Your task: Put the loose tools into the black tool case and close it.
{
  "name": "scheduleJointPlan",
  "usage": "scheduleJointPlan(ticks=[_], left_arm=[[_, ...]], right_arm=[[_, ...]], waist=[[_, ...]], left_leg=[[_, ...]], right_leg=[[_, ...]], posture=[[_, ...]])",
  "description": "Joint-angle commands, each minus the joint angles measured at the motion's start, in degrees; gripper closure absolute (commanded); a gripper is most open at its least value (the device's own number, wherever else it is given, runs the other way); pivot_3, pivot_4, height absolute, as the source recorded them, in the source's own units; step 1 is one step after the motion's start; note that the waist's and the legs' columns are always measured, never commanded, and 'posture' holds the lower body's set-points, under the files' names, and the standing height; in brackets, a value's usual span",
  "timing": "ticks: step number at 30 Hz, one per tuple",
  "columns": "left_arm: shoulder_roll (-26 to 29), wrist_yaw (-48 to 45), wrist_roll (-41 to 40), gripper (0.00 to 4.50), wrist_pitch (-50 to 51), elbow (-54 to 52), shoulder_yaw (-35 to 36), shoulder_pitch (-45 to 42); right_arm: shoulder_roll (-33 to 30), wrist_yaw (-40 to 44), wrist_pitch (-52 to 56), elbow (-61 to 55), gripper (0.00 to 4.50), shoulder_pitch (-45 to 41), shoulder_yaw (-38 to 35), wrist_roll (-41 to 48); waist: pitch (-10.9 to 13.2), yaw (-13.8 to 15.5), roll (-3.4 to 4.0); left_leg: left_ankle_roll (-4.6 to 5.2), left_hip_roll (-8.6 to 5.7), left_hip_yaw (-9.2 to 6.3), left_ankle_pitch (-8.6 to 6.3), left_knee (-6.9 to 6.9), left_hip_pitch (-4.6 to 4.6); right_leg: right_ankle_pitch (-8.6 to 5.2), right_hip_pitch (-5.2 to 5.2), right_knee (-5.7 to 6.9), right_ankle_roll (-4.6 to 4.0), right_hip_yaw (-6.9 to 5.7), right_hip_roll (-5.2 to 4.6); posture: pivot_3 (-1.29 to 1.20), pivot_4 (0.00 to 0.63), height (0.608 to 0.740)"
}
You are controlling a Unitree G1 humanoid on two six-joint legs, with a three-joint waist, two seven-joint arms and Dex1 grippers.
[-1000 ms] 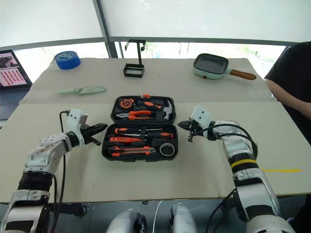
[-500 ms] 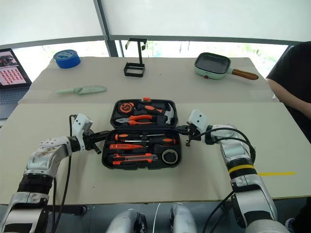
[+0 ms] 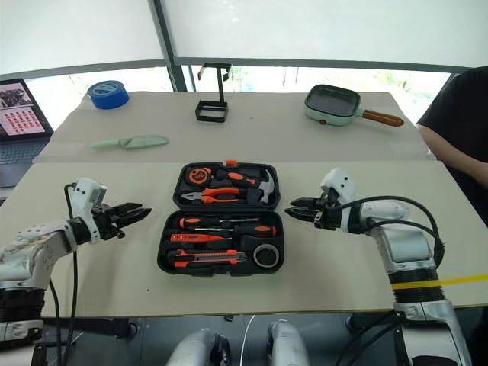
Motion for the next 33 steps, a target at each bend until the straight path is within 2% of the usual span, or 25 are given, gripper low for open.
scheduleJointPlan(ticks=[1,3,5,9,13,18,23,25,28,32,33], left_arm=[[0.39,2.62,-5.30,0.62,11.14,-0.70,1.96,-8.21],[-1.04,5.55,-5.37,0.00,15.50,2.98,1.45,-13.19],[-2.42,8.37,-3.54,0.00,16.68,6.76,0.02,-17.24],[-5.30,12.35,0.62,0.00,15.67,14.07,-3.48,-23.18],[-7.50,12.84,3.77,0.00,13.47,18.51,-6.95,-25.98],[-8.84,14.35,6.01,0.00,9.24,22.03,-7.01,-27.05],[-8.29,12.34,6.27,0.00,11.35,22.91,-8.40,-28.15],[-8.94,11.84,6.02,0.00,12.29,24.27,-8.37,-29.04],[-9.50,11.57,6.84,0.67,11.86,25.53,-9.24,-29.10],[-9.46,11.32,7.48,2.20,11.22,25.95,-9.33,-28.48],[-9.38,11.22,7.55,2.49,11.05,25.96,-9.21,-28.25]], right_arm=[[-4.12,-4.87,22.23,-3.19,1.23,-8.96,2.70,0.90],[-1.60,-5.76,28.69,-0.34,0.59,-13.80,1.49,4.03],[-0.32,-7.11,33.10,3.38,0.04,-17.81,2.97,3.63],[4.36,-11.95,35.12,13.05,0.04,-24.52,4.66,1.19],[7.98,-15.82,31.07,24.25,0.04,-29.22,5.76,-2.40],[9.62,-15.12,30.68,28.74,0.04,-31.71,7.70,-3.04],[12.08,-16.81,29.72,34.31,0.04,-33.31,7.00,-3.97],[12.80,-17.03,27.65,37.67,0.56,-33.94,7.61,-5.12],[13.63,-17.19,25.97,41.39,1.45,-34.61,7.74,-6.23],[14.71,-18.45,24.05,43.86,2.94,-34.79,7.13,-7.17],[15.05,-19.31,23.47,44.33,3.15,-34.84,6.34,-7.16]], waist=[[0.06,0.13,-0.04],[0.06,0.13,-0.07],[0.06,0.03,-0.08],[0.06,-0.15,-0.09],[0.09,-0.24,-0.12],[0.09,-0.16,-0.12],[0.09,-0.41,-0.12],[0.09,-0.49,-0.12],[0.09,-0.59,-0.12],[0.08,-0.54,-0.11],[0.08,-0.54,-0.11]], left_leg=[[0.01,0.00,-0.04,0.04,0.04,-0.11],[-0.01,0.00,-0.12,0.07,0.04,-0.12],[-0.03,0.00,-0.18,0.09,0.00,-0.12],[-0.03,-0.13,-0.06,0.11,-0.05,-0.08],[-0.02,-0.23,-0.02,0.12,-0.05,-0.24],[-0.04,-0.27,-0.03,0.13,-0.21,-0.23],[-0.08,-0.28,-0.01,0.15,-0.18,-0.17],[-0.10,-0.28,-0.01,0.15,-0.18,-0.12],[-0.11,-0.28,-0.01,0.16,-0.19,-0.10],[-0.12,-0.29,0.00,0.16,-0.19,-0.02],[-0.12,-0.29,0.00,0.16,-0.18,0.02]], right_leg=[[0.08,-0.07,0.03,-0.13,0.06,-0.04],[0.18,-0.05,0.00,-0.35,0.03,0.00],[0.18,-0.01,-0.04,-0.38,0.02,0.12],[0.19,0.00,-0.02,-0.38,-0.06,0.12],[0.22,-0.11,-0.06,-0.31,-0.20,0.10],[0.22,-0.12,-0.03,-0.28,-0.27,0.05],[0.21,-0.11,-0.03,-0.28,-0.24,0.03],[0.22,-0.10,0.02,-0.28,-0.23,0.02],[0.22,-0.10,0.06,-0.28,-0.23,-0.01],[0.22,-0.02,0.07,-0.28,-0.22,-0.02],[0.22,0.01,0.08,-0.28,-0.22,-0.03]], posture=[[0.00,0.150,0.740],[0.00,0.150,0.740],[0.00,0.150,0.740],[0.00,0.150,0.740],[0.00,0.150,0.740],[0.00,0.150,0.740],[0.00,0.150,0.740],[0.00,0.150,0.740],[0.00,0.150,0.740],[0.00,0.150,0.740],[0.00,0.150,0.740]])
